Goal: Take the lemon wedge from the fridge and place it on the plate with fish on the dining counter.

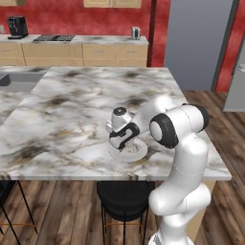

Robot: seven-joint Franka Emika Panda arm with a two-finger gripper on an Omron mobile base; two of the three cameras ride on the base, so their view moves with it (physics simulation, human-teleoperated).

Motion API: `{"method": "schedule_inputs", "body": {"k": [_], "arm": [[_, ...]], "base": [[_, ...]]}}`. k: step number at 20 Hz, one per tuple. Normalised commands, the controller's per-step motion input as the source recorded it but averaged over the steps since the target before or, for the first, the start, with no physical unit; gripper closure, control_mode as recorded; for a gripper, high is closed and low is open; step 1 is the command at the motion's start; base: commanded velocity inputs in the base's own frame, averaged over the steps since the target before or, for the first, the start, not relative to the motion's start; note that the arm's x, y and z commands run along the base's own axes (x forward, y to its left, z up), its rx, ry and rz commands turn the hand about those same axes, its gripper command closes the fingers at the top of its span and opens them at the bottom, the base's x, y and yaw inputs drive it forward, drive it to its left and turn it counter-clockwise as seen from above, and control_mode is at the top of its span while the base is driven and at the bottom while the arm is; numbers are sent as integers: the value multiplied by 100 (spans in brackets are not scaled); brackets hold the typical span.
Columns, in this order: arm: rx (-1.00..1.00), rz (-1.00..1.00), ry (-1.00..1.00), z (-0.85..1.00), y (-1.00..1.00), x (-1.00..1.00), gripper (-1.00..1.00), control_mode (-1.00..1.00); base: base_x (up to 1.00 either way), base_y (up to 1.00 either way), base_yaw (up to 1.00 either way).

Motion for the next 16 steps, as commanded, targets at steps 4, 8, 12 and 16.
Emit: {"method": "schedule_inputs", "body": {"k": [4, 8, 12, 16], "arm": [[0, 0, 0, 0, 0, 0, -100, -100], [0, 0, 0, 0, 0, 0, -100, -100], [0, 0, -1, 1, 0, -9, -100, -100], [4, 0, -7, 24, -12, -44, -100, -100]], "base": [[0, 0, 0], [0, 0, 0], [0, 0, 0], [0, 0, 0]]}}
